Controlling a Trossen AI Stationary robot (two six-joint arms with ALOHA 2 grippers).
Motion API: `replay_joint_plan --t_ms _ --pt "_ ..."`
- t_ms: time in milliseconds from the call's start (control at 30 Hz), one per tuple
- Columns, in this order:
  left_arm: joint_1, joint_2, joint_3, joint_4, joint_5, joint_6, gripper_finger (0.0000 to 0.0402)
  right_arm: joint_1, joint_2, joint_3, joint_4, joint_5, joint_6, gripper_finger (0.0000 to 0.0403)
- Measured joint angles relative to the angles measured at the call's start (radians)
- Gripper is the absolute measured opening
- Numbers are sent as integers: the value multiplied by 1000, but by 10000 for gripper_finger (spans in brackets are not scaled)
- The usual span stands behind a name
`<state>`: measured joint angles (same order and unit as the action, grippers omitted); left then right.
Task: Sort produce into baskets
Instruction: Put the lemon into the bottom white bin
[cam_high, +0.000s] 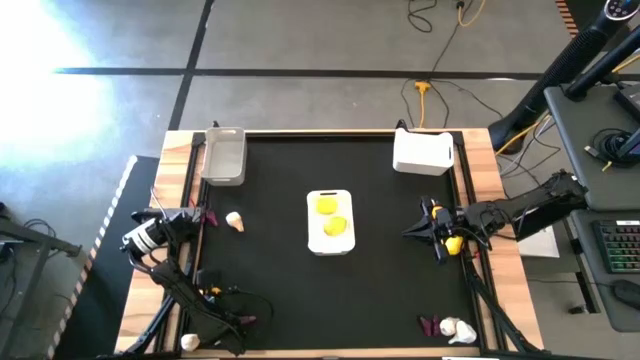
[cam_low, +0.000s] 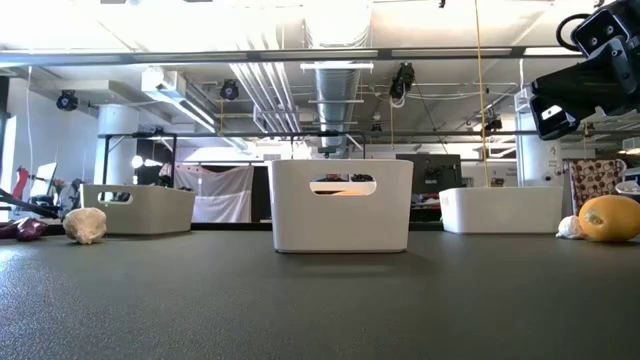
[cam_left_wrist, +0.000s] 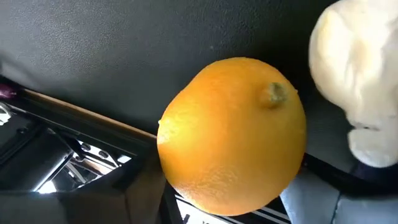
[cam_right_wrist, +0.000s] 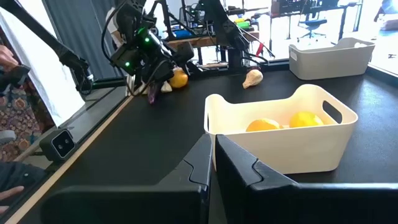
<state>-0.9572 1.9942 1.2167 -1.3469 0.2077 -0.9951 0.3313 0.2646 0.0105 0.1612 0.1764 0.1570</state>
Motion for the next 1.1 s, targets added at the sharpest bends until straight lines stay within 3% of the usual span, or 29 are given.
replay_joint_plan --t_ms 167,567,767,1100 --pt "5 0 0 -19 0 2 223 0 0 0 0 0 0 13" --pt "67 -11 3 -185 -16 26 217 0 0 0 0 0 0 13" --pt "132 -12 64 -190 -94 65 216 0 0 0 0 0 0 13" --pt "292 -13 232 -216 -351 86 216 0 0 0 0 0 0 13"
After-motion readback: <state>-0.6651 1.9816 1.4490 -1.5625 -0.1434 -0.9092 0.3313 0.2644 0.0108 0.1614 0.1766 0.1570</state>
